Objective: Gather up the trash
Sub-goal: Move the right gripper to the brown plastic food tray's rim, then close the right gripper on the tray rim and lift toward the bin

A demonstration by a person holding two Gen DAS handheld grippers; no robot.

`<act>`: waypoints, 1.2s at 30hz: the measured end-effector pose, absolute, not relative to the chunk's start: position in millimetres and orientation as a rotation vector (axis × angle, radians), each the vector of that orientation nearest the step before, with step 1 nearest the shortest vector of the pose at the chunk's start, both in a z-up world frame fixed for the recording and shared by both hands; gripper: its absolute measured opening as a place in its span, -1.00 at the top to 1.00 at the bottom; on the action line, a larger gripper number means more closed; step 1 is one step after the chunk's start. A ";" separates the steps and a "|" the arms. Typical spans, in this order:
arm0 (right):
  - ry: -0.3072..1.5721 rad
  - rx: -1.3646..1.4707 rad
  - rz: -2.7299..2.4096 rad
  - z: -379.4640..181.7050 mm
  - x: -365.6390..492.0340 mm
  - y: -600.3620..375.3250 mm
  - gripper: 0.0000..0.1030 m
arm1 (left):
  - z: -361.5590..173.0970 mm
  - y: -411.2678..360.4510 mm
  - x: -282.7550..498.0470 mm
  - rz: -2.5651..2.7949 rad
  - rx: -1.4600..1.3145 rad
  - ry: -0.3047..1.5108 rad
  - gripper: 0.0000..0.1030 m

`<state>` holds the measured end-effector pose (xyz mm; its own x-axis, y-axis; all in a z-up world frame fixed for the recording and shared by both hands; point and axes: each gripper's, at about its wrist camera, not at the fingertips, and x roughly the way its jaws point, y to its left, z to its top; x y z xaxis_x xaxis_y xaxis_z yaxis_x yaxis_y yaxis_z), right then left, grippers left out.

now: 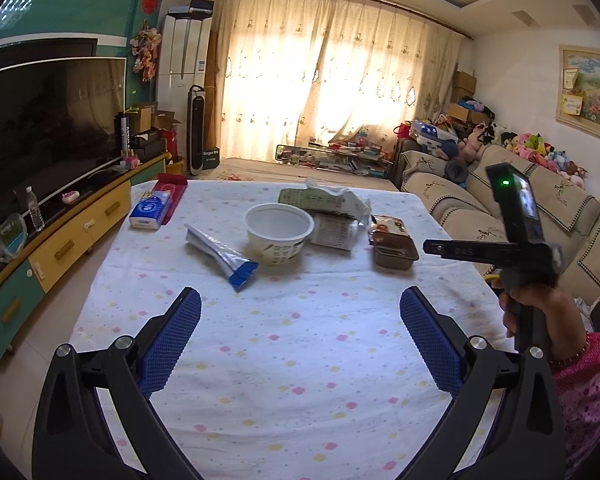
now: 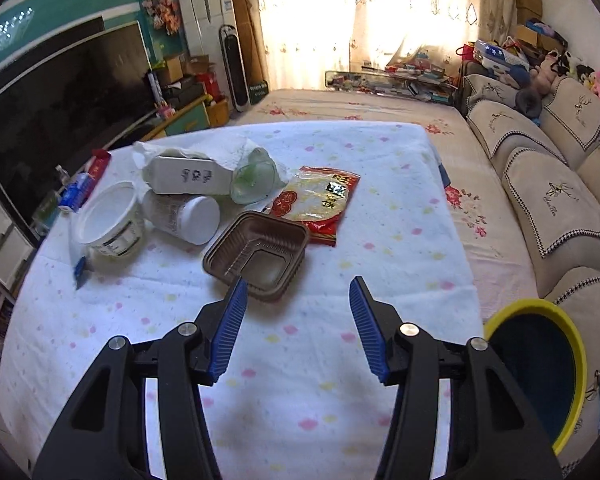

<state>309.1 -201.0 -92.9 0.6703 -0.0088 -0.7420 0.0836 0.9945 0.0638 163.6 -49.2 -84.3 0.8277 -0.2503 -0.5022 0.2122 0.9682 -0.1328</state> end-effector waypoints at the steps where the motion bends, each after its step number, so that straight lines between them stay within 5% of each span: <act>1: 0.849 0.093 -0.064 -96.7 317.6 -199.8 0.01 | -86.1 -45.9 163.8 -0.241 -0.076 0.544 -0.90; 3: 0.872 0.097 -0.091 -104.7 331.6 -200.0 0.02 | -90.1 -38.6 164.7 -0.228 -0.083 0.541 -0.90; 7: 0.913 0.118 -0.132 -119.0 352.7 -202.3 0.35 | -94.7 -29.4 168.9 -0.210 -0.092 0.545 -0.90; 15: 0.946 0.137 -0.133 -132.3 367.6 -200.3 0.48 | -98.6 -20.1 167.0 -0.197 -0.122 0.544 -0.90; 19: 0.941 0.139 -0.135 -132.0 368.0 -202.3 0.91 | -98.5 -21.9 162.5 -0.197 -0.122 0.546 -0.90; 36: 0.705 0.379 -0.160 -77.0 195.7 -270.2 0.92 | -78.6 -30.1 115.0 -0.190 -0.067 0.515 -0.90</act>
